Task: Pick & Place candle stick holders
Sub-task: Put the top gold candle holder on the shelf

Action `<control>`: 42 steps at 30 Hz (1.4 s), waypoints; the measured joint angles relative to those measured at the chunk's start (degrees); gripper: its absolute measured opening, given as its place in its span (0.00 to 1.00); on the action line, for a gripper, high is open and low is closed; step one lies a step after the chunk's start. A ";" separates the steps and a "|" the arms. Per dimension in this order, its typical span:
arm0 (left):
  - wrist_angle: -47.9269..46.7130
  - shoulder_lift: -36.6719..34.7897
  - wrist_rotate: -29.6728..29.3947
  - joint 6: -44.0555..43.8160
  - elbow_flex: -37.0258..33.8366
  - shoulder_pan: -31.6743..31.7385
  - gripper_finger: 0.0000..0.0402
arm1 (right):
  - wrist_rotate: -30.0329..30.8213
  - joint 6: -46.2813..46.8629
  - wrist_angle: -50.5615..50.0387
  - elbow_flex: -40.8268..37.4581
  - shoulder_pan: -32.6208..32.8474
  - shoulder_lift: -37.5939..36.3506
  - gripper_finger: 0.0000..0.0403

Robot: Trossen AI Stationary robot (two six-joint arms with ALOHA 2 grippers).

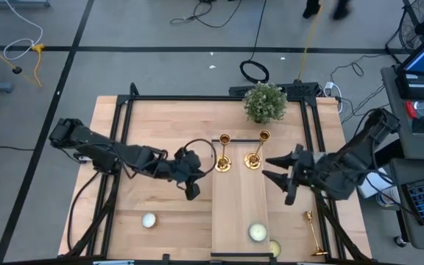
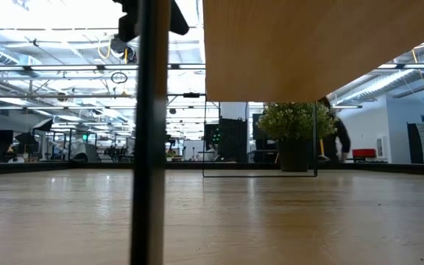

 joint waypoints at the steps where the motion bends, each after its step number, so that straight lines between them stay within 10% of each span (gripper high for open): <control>1: 0.03 0.00 0.77 1.77 0.00 0.60 0.01 | -0.68 2.10 -0.01 -1.18 -0.30 -0.48 0.48; 9: 12.15 0.02 13.76 10.02 -4.81 6.10 0.01 | -3.03 12.30 2.34 -11.09 -1.16 -1.92 0.04; 23: 33.30 0.04 19.01 22.09 -14.51 9.56 0.00 | 1.66 8.58 15.63 -15.85 -1.66 0.08 0.00; 42: 32.41 1.40 15.82 25.37 -14.56 9.39 0.01 | 1.69 5.10 17.43 -15.85 -1.97 0.08 0.00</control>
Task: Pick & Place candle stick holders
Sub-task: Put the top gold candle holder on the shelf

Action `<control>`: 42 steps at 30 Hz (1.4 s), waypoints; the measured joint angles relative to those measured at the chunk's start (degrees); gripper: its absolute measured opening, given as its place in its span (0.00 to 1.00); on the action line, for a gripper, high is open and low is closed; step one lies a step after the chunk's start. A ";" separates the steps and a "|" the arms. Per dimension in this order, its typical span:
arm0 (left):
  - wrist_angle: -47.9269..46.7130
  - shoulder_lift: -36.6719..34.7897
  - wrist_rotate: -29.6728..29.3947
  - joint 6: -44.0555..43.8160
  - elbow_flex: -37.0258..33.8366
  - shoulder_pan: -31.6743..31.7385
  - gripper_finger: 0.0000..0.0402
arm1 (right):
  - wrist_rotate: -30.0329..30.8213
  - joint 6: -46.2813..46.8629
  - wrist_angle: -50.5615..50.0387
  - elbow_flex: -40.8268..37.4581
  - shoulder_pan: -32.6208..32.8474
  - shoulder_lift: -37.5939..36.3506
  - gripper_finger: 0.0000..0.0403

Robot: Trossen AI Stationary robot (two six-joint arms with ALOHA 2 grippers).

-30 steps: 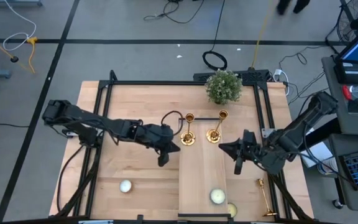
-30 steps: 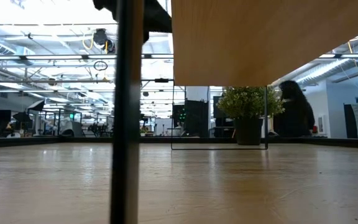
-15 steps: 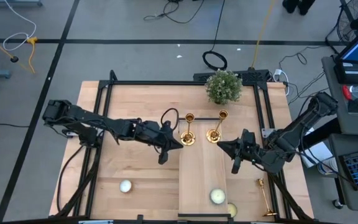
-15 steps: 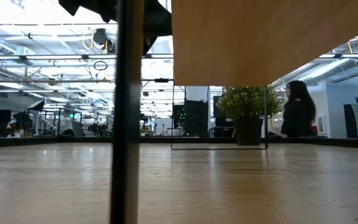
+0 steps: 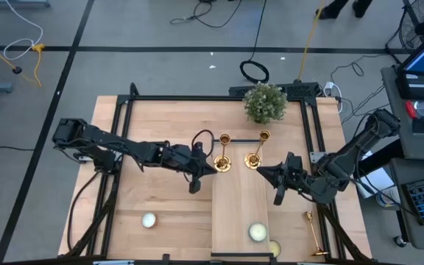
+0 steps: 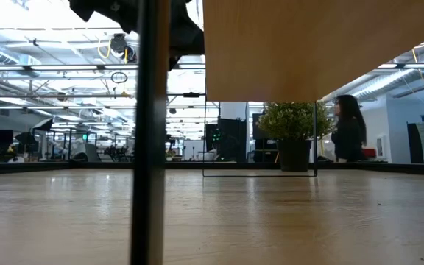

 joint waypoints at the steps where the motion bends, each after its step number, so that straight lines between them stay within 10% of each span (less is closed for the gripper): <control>1: 0.66 0.13 -0.02 0.02 0.04 -0.02 0.00 | -0.01 0.00 0.00 0.00 0.00 0.00 0.00; 42: 6.64 5.29 -4.90 -2.43 0.09 0.57 0.00 | -0.30 -1.08 0.22 0.00 -0.35 0.00 0.00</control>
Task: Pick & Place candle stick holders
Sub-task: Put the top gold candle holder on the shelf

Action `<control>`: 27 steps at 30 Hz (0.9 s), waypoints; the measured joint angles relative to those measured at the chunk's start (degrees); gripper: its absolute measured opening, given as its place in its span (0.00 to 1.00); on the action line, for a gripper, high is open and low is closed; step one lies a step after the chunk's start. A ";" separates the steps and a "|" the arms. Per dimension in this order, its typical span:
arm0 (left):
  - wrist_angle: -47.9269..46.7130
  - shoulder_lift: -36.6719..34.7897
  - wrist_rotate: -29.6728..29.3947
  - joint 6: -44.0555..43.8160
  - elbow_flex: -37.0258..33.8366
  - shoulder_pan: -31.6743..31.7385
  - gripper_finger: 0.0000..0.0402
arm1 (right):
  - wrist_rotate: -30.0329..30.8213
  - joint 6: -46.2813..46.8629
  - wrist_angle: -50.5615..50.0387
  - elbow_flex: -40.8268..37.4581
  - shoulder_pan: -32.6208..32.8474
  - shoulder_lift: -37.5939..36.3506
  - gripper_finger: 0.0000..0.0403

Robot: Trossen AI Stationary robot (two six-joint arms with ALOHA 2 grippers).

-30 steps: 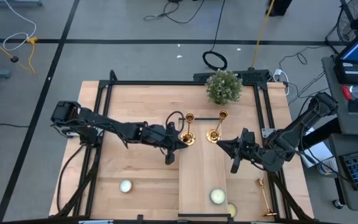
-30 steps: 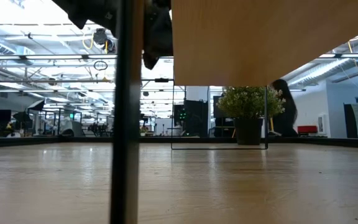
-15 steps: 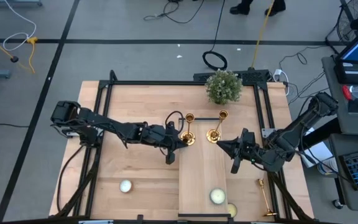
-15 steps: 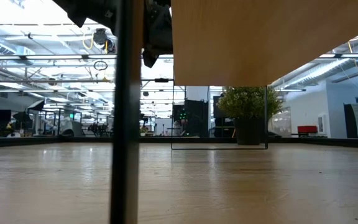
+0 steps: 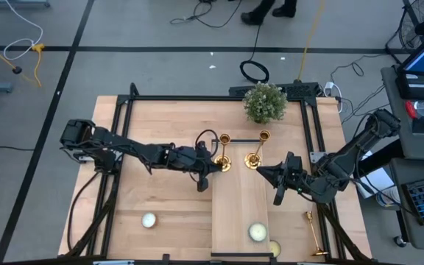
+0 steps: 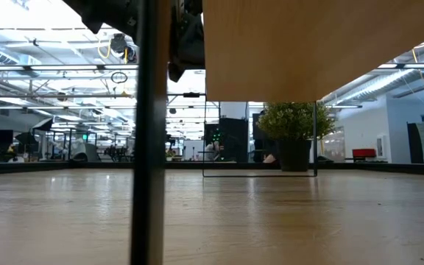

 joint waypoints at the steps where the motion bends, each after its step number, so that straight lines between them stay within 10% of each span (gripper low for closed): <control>1: -0.09 0.00 -0.30 0.00 0.00 0.00 0.00 | 0.00 0.01 0.00 0.00 0.00 0.00 0.00; 27: -1.03 -0.74 -1.24 -0.25 -0.02 -0.56 0.00 | -0.24 0.01 0.02 0.00 0.04 0.00 0.00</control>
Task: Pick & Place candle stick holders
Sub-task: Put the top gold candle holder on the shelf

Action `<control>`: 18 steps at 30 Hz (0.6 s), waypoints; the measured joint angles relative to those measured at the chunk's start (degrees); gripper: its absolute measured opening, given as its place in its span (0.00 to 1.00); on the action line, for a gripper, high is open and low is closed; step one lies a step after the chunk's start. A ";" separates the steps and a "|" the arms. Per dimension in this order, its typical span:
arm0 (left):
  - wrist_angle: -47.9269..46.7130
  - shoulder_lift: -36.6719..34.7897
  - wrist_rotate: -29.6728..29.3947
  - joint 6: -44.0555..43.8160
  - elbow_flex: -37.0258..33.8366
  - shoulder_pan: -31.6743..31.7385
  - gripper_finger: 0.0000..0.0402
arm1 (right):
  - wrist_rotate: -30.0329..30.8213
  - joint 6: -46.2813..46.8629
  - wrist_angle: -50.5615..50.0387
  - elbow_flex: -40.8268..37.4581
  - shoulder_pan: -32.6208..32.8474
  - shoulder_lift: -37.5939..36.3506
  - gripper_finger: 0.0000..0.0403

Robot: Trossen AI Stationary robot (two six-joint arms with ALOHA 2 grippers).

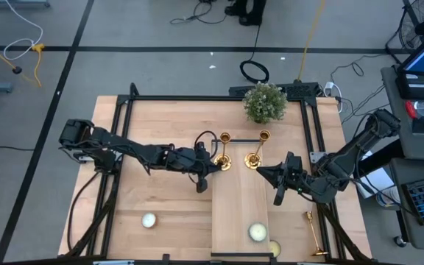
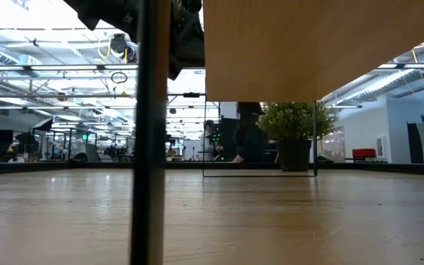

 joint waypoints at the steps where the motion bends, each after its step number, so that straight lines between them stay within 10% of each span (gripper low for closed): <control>1: -0.22 0.00 0.02 0.01 0.00 0.03 0.00 | 0.00 -0.04 0.02 0.00 0.00 0.00 0.00; 18: -0.90 0.00 -1.20 0.61 0.00 1.52 0.00 | 0.00 -0.12 0.00 0.00 0.00 0.00 0.00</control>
